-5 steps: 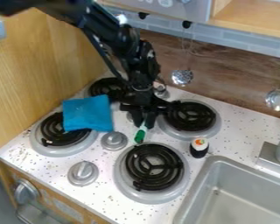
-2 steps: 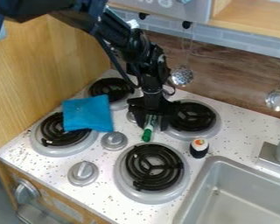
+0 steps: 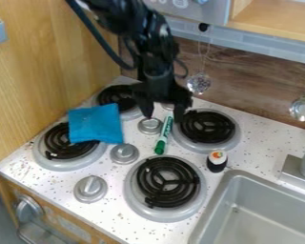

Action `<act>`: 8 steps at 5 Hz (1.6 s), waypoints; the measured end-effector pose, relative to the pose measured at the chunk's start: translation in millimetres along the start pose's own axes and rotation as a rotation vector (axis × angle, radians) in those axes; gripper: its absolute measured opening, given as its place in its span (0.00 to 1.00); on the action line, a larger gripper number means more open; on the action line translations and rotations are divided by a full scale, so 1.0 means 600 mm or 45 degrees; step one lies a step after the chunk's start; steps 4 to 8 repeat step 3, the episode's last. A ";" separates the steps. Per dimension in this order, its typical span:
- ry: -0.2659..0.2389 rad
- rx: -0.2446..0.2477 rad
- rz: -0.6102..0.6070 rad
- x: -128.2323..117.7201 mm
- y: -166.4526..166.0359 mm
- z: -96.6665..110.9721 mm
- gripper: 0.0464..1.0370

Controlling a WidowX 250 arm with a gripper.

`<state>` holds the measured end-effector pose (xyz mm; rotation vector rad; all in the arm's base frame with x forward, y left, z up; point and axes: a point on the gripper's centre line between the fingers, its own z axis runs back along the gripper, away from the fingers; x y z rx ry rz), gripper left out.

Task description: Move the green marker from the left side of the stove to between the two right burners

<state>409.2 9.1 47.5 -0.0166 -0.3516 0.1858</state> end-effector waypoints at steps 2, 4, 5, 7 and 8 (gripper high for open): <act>0.068 0.009 -0.075 -0.106 0.053 0.062 0.96; 0.052 -0.067 -0.162 -0.150 0.063 0.094 0.96; 0.052 -0.067 -0.162 -0.150 0.063 0.094 0.96; 0.052 -0.067 -0.162 -0.150 0.063 0.094 0.96; 0.052 -0.067 -0.162 -0.150 0.063 0.094 0.96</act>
